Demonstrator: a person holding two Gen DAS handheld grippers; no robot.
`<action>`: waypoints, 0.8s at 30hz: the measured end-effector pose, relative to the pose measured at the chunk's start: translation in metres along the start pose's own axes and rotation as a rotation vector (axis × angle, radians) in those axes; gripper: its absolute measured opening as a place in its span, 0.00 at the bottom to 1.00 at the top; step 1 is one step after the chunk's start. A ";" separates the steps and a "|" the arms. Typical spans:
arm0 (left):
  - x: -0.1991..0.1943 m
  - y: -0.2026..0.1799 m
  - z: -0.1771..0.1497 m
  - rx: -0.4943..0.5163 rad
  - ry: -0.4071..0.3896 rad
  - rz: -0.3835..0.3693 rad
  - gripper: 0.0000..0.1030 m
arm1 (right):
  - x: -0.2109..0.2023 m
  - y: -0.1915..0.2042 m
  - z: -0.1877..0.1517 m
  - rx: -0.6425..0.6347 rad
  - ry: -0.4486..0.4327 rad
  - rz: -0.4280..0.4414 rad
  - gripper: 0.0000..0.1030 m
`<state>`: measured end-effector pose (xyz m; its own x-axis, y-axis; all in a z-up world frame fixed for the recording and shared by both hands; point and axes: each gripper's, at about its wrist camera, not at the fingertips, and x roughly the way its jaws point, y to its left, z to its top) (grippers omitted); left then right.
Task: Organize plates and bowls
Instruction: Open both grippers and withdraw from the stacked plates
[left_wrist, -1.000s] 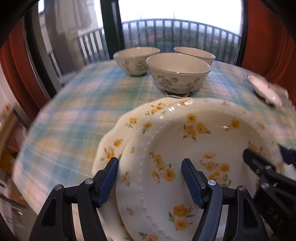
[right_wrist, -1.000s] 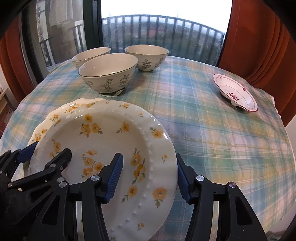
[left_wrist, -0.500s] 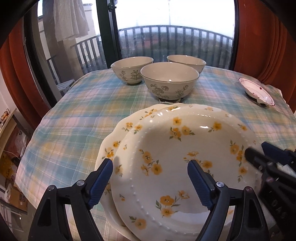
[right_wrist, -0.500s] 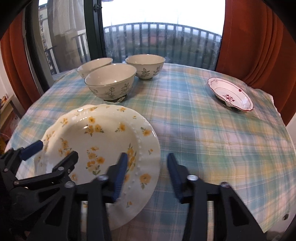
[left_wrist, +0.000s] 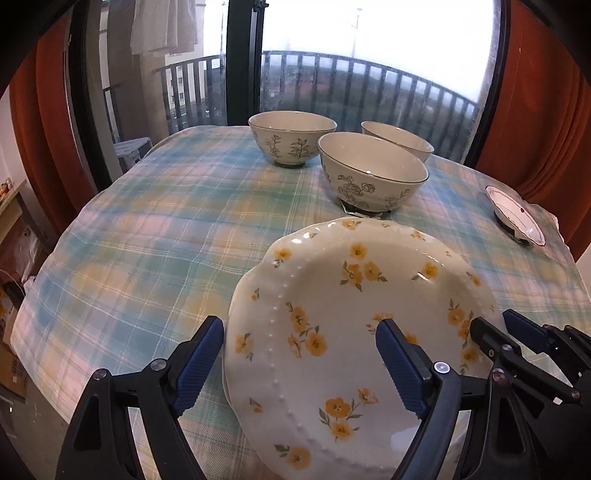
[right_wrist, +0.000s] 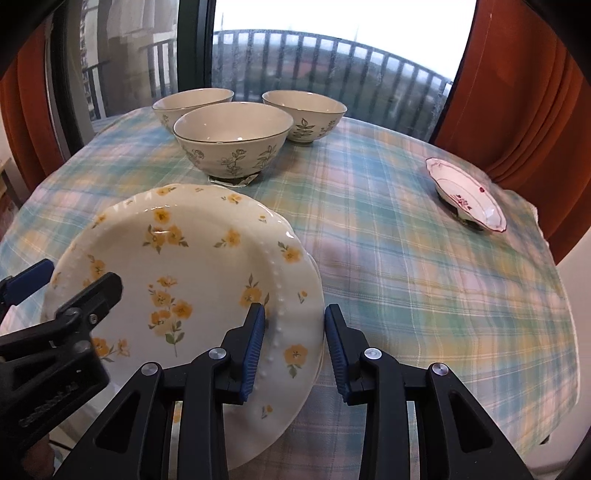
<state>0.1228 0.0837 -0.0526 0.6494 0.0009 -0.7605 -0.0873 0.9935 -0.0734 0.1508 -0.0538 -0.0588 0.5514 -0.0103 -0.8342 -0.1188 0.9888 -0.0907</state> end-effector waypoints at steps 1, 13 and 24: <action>0.000 -0.001 0.000 0.005 0.000 0.006 0.84 | 0.000 -0.001 0.000 0.003 0.002 0.004 0.36; -0.015 -0.023 -0.007 0.047 -0.023 0.076 0.84 | -0.016 -0.020 -0.009 0.039 -0.044 0.076 0.59; -0.051 -0.077 0.002 0.080 -0.099 0.074 0.84 | -0.051 -0.082 -0.013 0.118 -0.153 0.091 0.64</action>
<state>0.0980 0.0077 -0.0071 0.7151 0.0820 -0.6942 -0.0798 0.9962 0.0354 0.1215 -0.1360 -0.0162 0.6625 0.0936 -0.7432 -0.0812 0.9953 0.0529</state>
